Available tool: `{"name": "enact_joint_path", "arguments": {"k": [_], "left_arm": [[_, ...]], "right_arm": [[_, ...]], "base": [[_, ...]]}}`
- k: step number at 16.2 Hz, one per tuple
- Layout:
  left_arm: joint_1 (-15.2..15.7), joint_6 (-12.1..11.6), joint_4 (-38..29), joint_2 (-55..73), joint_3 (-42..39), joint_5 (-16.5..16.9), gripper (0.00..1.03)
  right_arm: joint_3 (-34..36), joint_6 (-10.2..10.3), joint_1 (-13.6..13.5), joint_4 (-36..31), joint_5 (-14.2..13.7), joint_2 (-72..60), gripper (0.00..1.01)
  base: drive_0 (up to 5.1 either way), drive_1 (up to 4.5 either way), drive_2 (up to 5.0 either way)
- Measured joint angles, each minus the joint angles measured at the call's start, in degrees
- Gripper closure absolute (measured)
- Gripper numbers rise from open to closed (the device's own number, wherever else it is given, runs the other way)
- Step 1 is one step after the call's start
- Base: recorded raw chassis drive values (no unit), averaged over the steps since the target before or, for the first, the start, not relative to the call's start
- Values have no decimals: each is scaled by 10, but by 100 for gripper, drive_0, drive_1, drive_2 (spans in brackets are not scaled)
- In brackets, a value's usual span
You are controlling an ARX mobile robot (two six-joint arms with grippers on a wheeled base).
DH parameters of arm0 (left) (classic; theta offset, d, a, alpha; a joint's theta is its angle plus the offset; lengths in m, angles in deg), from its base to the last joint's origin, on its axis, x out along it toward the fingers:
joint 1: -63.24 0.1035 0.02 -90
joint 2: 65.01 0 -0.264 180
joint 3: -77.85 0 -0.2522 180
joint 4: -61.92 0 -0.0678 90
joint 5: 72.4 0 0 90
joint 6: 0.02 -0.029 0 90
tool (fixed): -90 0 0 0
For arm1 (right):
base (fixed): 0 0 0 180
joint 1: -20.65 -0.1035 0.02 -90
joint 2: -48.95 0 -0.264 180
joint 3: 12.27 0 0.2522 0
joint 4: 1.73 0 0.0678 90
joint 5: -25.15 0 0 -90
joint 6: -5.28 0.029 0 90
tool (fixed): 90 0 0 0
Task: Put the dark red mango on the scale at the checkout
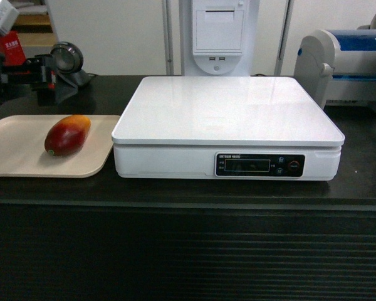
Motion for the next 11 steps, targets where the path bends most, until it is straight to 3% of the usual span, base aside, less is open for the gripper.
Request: {"name": "enact_joint_path", "arguments": {"k": [6, 11], "left_arm": [[-11, -57, 127, 120, 156, -20, 5], [-7, -64, 138, 137, 174, -22, 5]], "right_arm": [[0, 0, 0, 0, 0, 0, 3], [0, 0, 0, 0, 0, 0, 3]], "base": [[0, 0, 0], [0, 0, 0]]}}
